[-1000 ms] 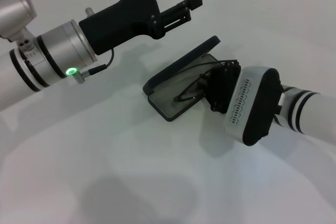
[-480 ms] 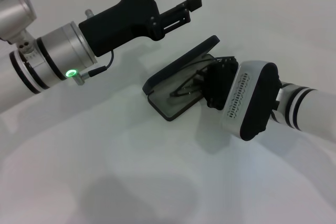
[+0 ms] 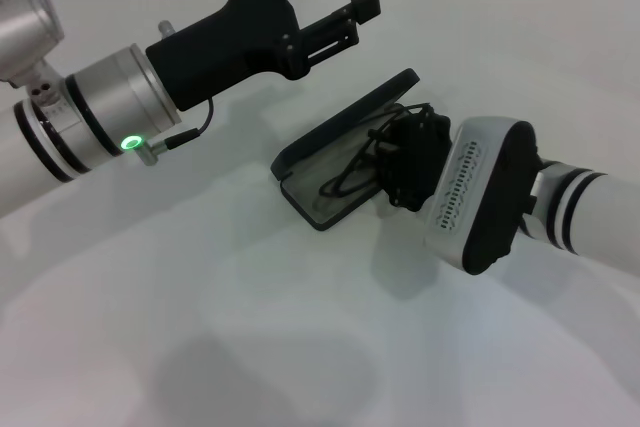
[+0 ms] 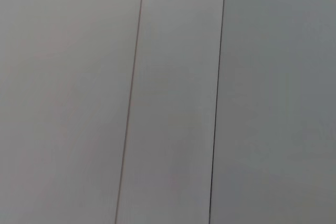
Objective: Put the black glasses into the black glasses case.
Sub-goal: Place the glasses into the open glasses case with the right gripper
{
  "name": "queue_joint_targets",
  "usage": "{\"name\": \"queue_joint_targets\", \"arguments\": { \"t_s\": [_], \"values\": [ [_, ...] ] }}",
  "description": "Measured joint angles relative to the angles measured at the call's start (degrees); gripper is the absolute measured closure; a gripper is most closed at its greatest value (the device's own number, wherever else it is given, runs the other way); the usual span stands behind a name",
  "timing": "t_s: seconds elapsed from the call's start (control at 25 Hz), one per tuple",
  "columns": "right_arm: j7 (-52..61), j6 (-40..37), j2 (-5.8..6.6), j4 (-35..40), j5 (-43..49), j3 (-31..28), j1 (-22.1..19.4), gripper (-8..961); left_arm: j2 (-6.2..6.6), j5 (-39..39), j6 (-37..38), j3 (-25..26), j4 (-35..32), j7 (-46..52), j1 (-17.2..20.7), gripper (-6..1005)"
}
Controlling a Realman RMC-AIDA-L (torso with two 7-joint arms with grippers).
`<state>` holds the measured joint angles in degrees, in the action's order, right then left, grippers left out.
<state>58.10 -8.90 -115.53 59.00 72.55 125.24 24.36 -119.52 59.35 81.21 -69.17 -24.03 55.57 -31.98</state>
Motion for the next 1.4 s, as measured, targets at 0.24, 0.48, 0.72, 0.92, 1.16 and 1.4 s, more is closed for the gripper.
{"name": "queue_joint_targets", "arguments": {
  "t_s": [0.24, 0.48, 0.72, 0.92, 1.16, 1.4],
  "values": [
    [0.00, 0.13, 0.23, 1.38, 0.09, -0.46, -1.73, 755, 0.14, -0.07, 0.09, 0.08, -0.05, 0.02, 0.54, 329],
    [0.02, 0.35, 0.13, 0.53, -0.01, -1.23, -2.23, 758, 0.16, -0.12, 0.10, 0.09, -0.05, -0.22, -0.11, 329],
    [0.80, -2.87, 0.02, 1.52, -0.49, -3.91, -3.92, 761, 0.20, -0.12, 0.02, 0.09, -0.05, -0.17, -0.12, 330],
    [3.80, -11.92, 0.30, 0.76, -0.21, -9.03, -4.03, 793, 0.16, -0.12, -0.18, 0.09, -0.04, -0.30, -0.46, 330],
    [7.36, -12.93, 0.38, 0.55, 5.07, -9.73, -3.70, 853, 0.23, -0.11, -0.29, 0.09, -0.05, -0.13, -0.52, 330],
    [22.01, -14.26, 0.28, 2.99, 22.79, -11.12, -3.77, 846, 0.32, -0.05, -0.32, 0.09, -0.05, 0.11, -0.54, 330]
  ]
}}
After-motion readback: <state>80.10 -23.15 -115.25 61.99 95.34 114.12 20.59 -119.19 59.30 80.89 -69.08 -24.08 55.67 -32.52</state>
